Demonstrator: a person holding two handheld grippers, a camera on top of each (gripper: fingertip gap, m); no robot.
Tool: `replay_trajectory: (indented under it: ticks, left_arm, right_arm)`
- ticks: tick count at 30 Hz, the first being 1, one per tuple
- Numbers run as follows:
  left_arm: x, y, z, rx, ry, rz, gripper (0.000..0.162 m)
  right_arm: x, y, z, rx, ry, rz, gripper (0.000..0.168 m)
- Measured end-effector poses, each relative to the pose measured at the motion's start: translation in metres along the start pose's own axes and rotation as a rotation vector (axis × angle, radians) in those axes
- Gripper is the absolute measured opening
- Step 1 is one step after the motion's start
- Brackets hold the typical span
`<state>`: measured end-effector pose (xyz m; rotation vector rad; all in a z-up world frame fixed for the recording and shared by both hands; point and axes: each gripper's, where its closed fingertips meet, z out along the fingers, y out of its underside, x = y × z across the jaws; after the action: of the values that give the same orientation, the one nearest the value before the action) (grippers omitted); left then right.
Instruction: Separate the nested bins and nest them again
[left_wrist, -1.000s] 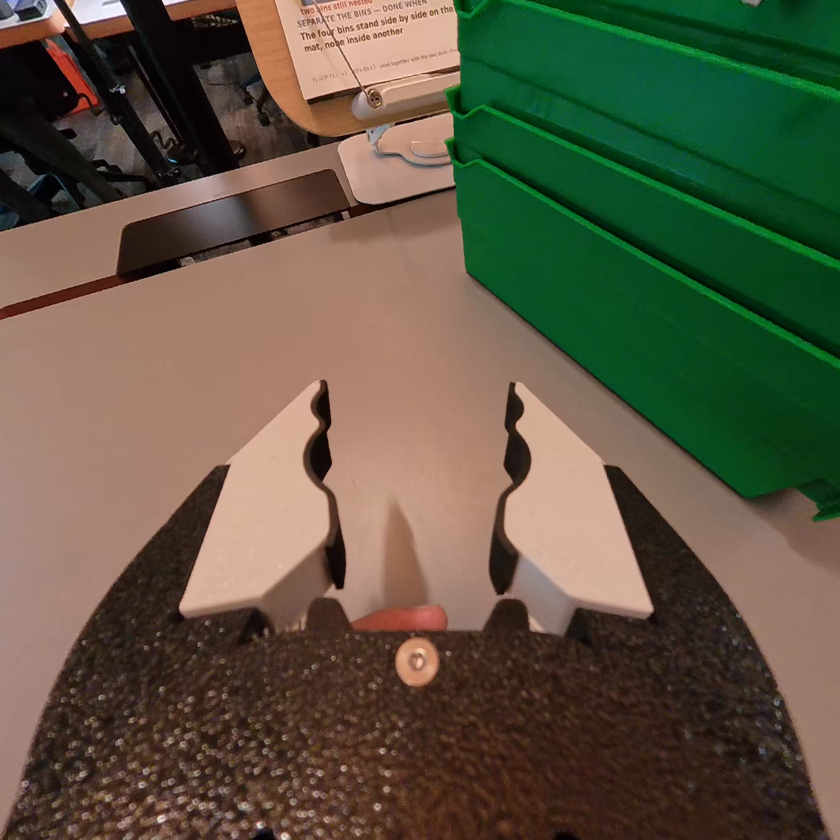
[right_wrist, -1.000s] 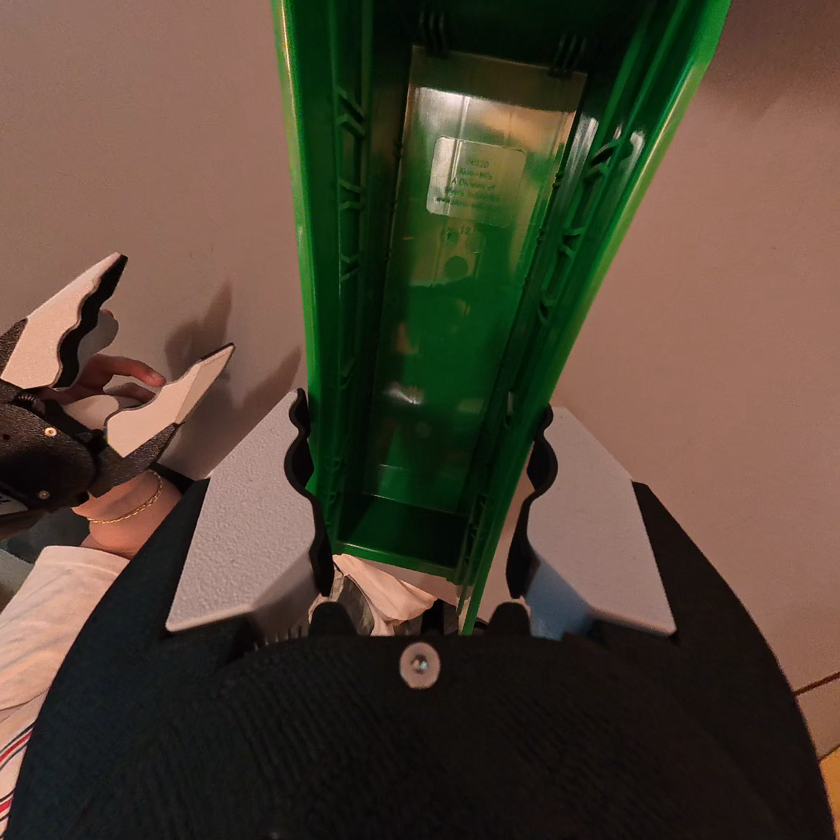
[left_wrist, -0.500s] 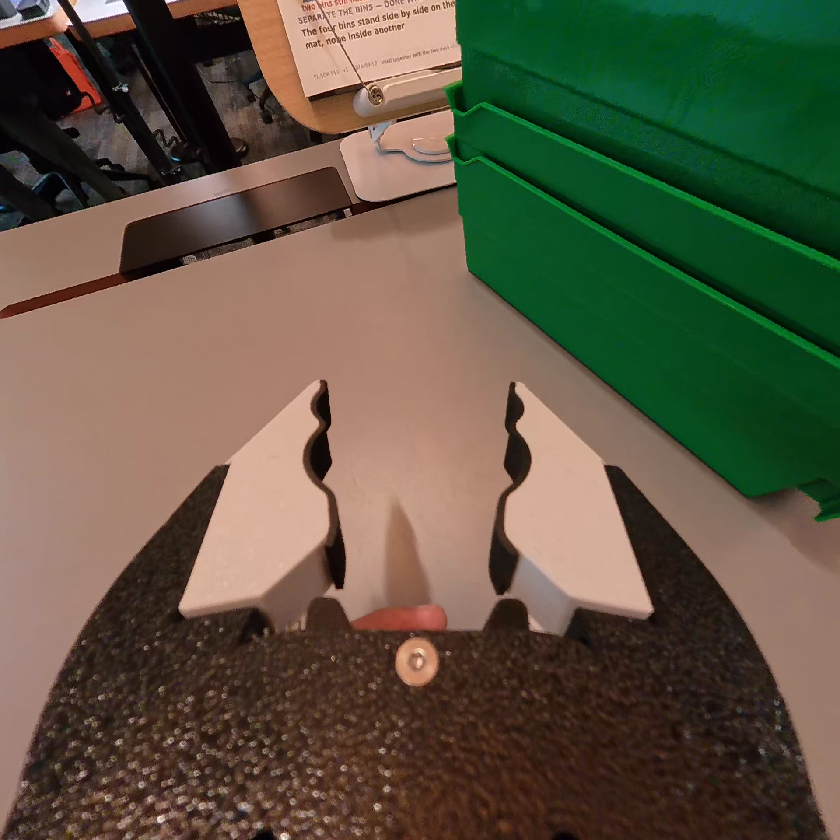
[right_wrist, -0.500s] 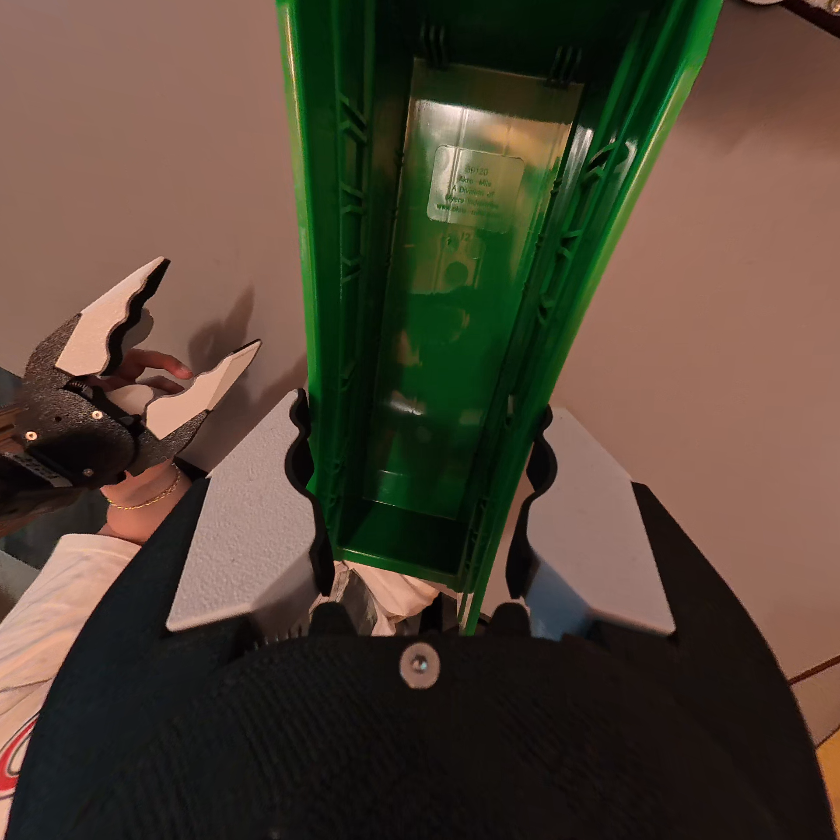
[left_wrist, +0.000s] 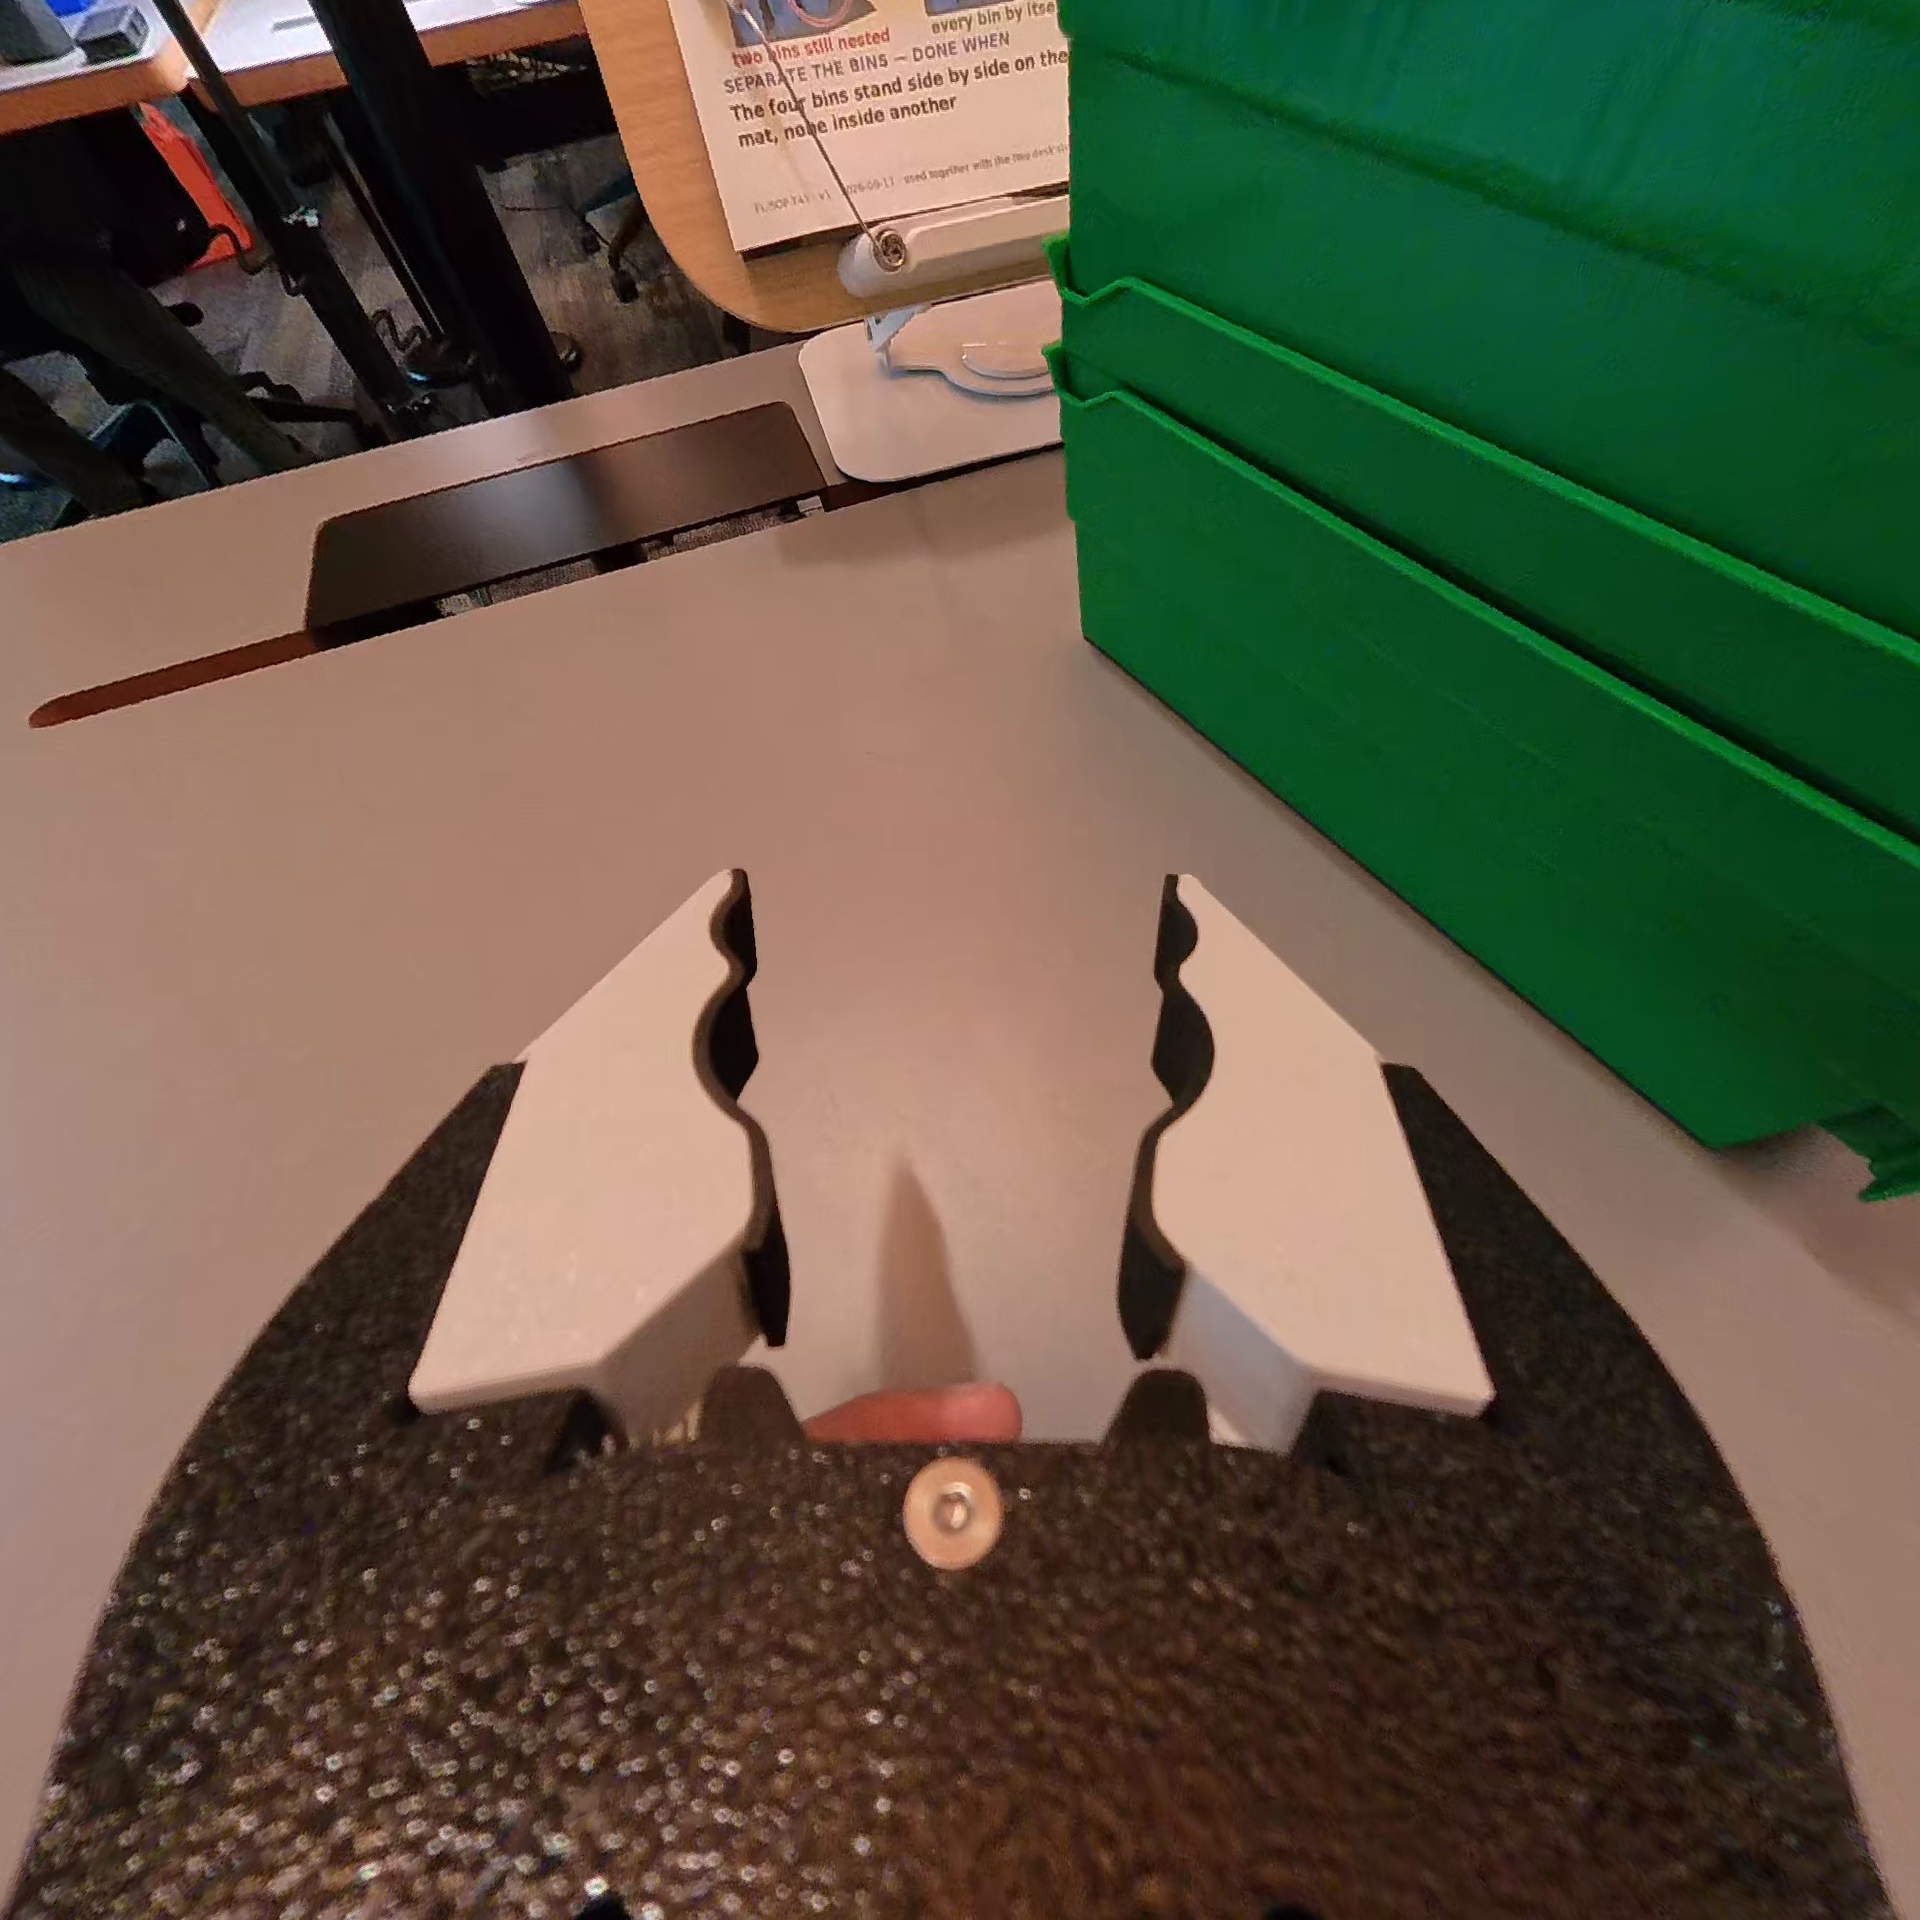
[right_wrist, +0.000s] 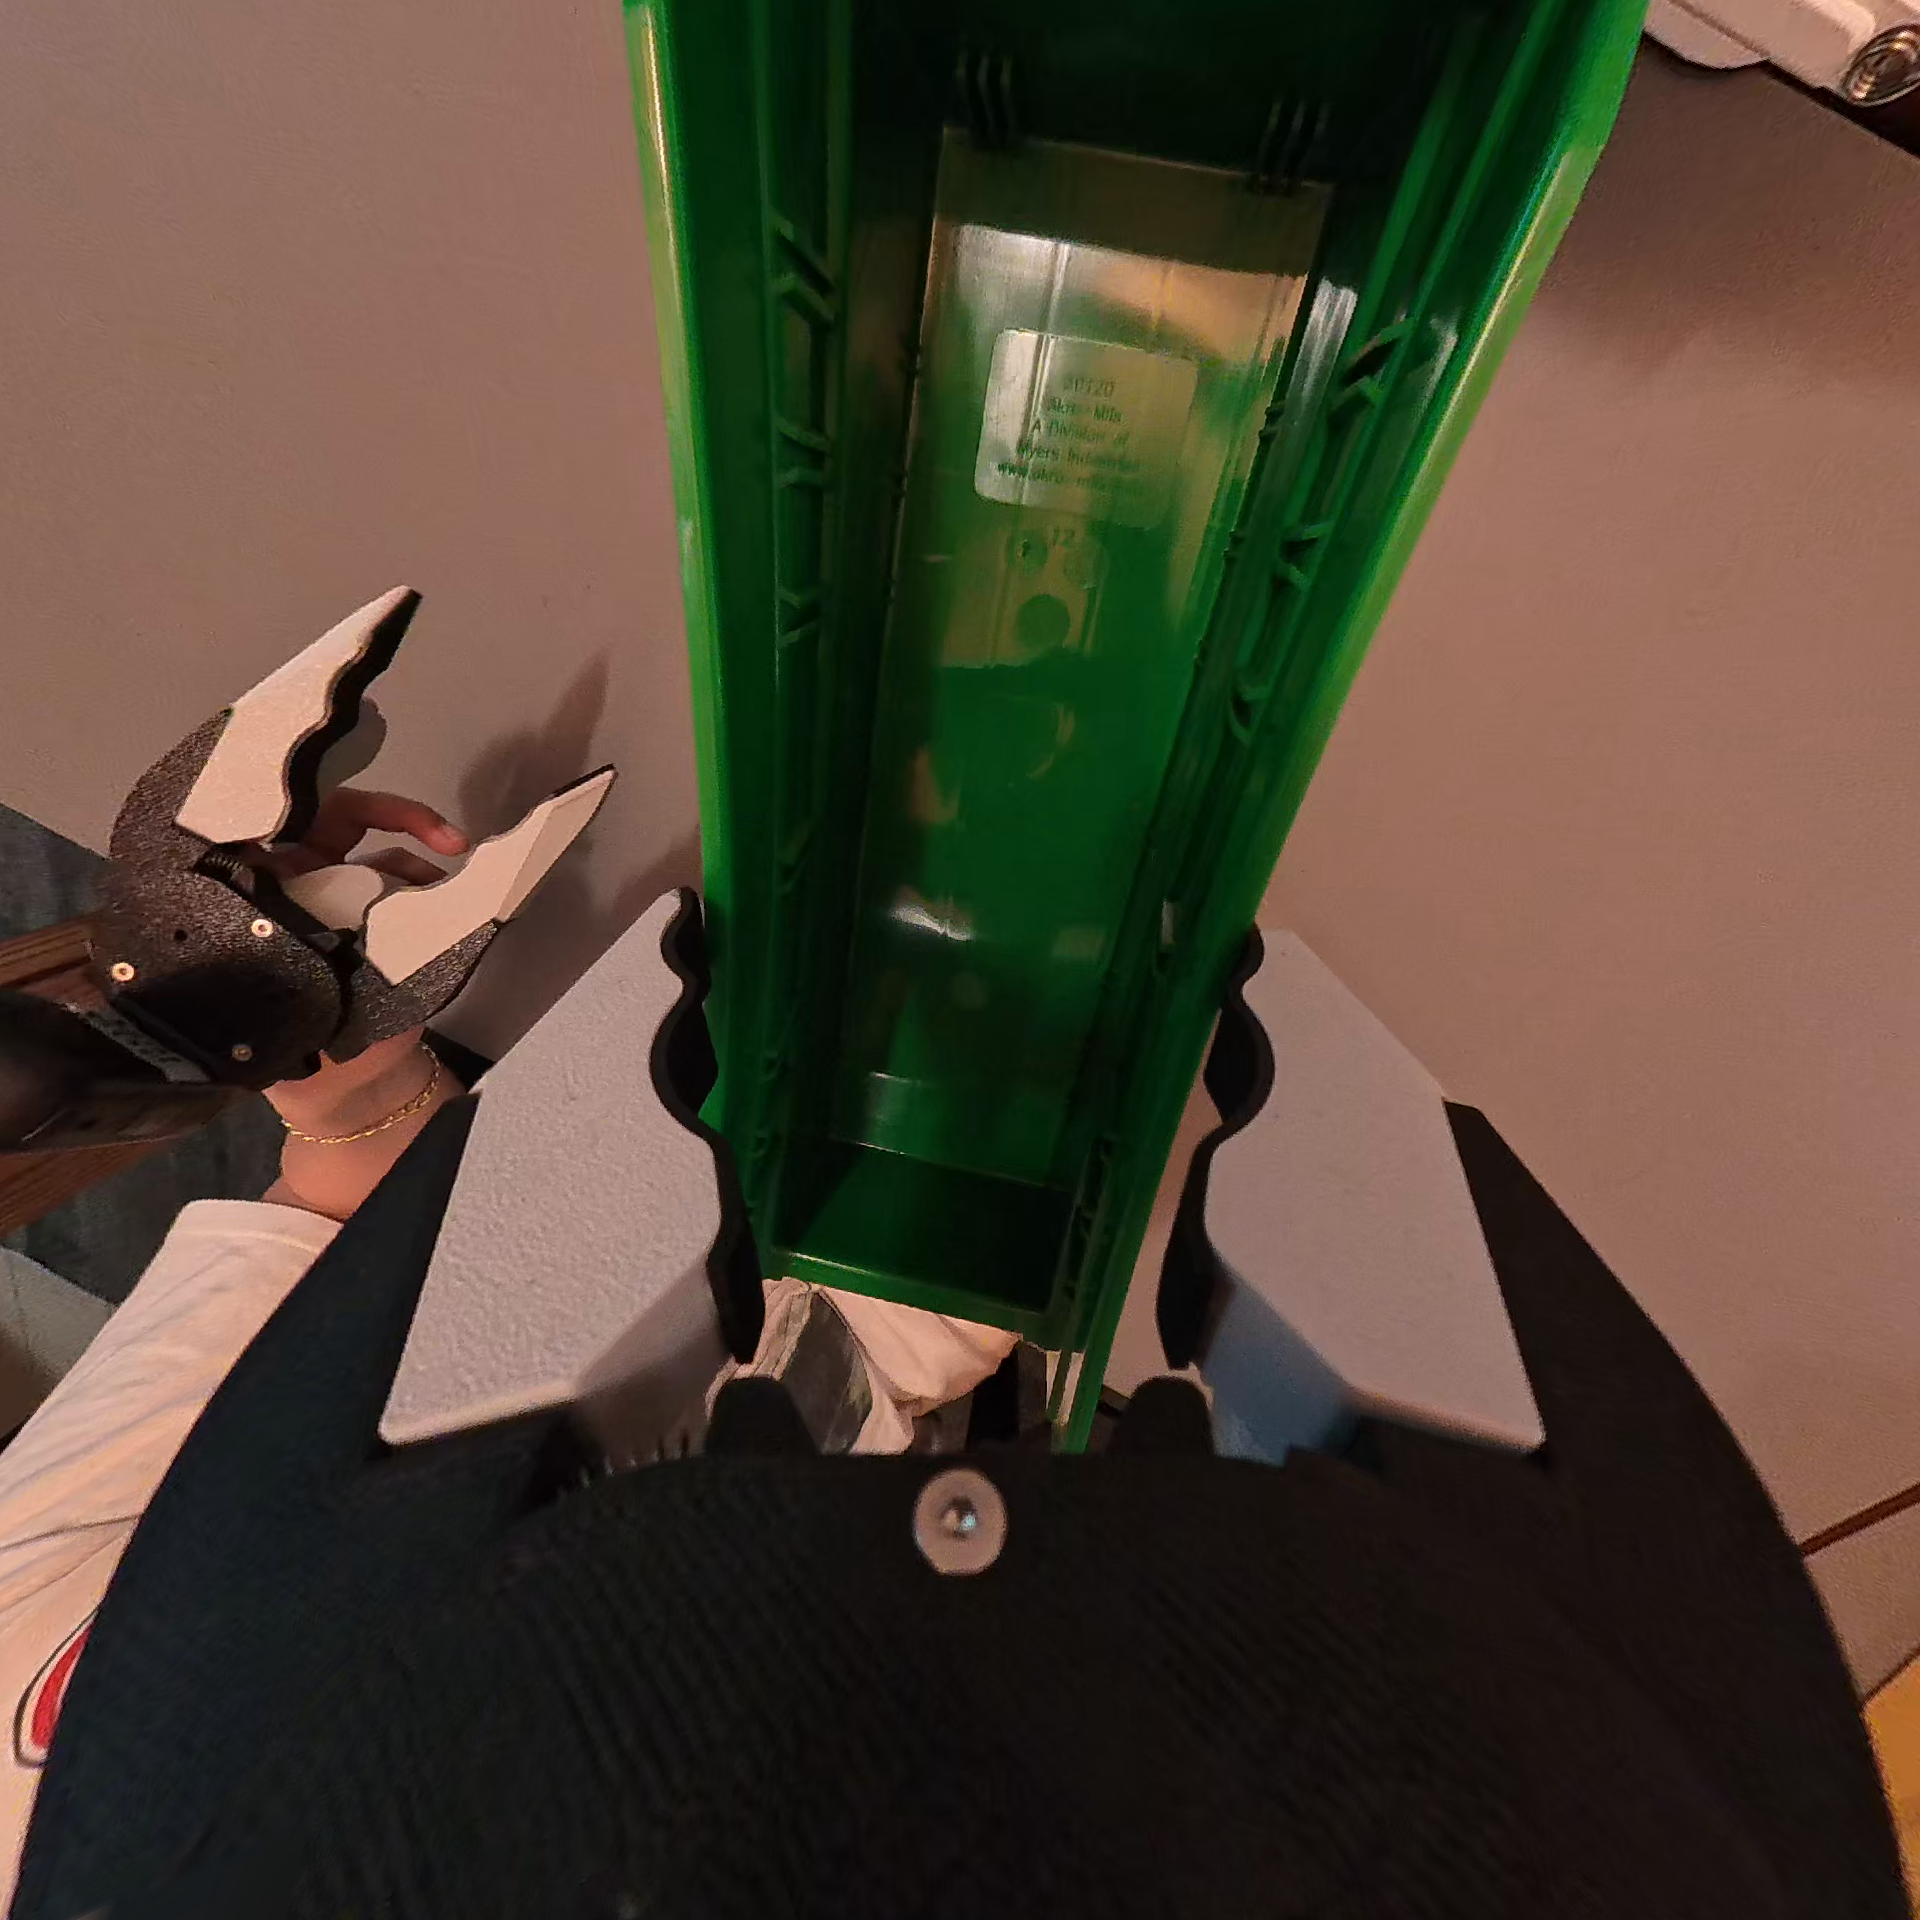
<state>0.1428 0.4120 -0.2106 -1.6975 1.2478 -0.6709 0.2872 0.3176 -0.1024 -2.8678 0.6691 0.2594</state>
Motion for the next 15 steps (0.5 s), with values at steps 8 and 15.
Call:
replay_trajectory:
  ticks: [8, 15]
  left_arm:
    - [-0.003, -0.003, -0.003, 0.011, -0.003, -0.005, 0.076]
    - [-0.001, -0.004, -0.005, 0.015, -0.001, 0.002, 0.076]
  right_arm:
    - [0.004, 0.002, 0.010, -0.007, 0.013, -0.005, 0.098]
    - [0.010, 0.011, 0.033, -0.038, 0.000, 0.019, 0.098]
